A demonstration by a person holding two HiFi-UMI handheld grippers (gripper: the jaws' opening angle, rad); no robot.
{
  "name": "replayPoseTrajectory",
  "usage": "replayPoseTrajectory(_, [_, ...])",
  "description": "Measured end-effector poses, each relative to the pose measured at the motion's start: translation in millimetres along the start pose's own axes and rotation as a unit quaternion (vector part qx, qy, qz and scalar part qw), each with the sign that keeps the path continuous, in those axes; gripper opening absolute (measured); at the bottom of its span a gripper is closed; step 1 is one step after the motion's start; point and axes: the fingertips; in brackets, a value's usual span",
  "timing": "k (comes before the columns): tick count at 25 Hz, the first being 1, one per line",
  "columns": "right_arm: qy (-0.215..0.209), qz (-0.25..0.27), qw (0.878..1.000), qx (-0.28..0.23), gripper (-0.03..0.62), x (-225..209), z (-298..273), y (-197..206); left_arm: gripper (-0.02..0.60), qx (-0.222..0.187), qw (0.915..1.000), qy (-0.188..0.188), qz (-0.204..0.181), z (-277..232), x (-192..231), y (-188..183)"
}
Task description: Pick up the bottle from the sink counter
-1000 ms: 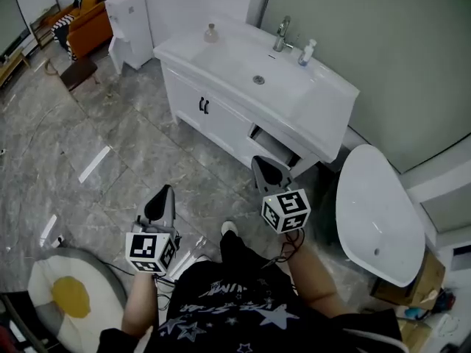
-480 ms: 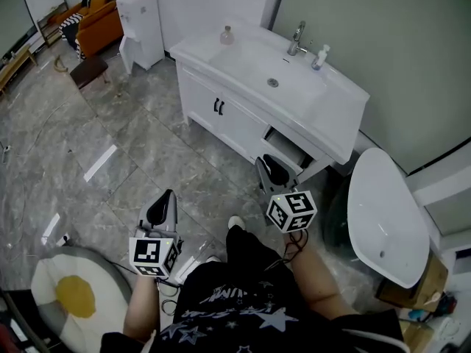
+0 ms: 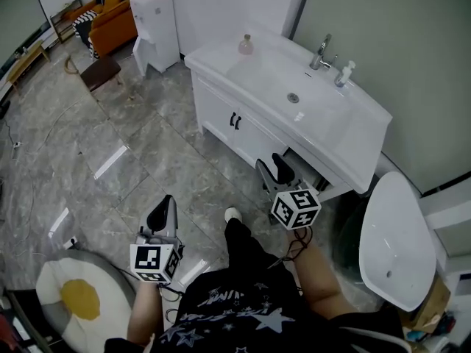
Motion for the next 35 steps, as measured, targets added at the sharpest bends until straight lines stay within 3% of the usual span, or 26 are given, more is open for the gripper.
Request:
replayPoseTrajectory(8, [-0.009, -0.008, 1.0, 0.0, 0.196, -77.0, -111.8, -13.2, 0.02, -0.001, 0.9997, -0.024, -0.007, -122.5, 29.1, -40.6])
replayPoseTrajectory(19, [-0.006, -0.016, 1.0, 0.013, 0.2, -188.1, -218.5, -13.0, 0.02, -0.006, 0.9998, -0.02, 0.006, -287.2, 31.3, -84.3])
replayPoseTrajectory(35, [0.0, -0.012, 0.999, 0.032, 0.218, -221.6, -317.2, -10.0, 0.02, 0.016, 0.9999, -0.002, 0.0, -401.2, 81.8, -97.8])
Point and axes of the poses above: the fingertips, and each gripper's own axes: z backward along the fingers, x to its left, y out of its underside, and after that the axes turned 14 degrees about z, right-handed
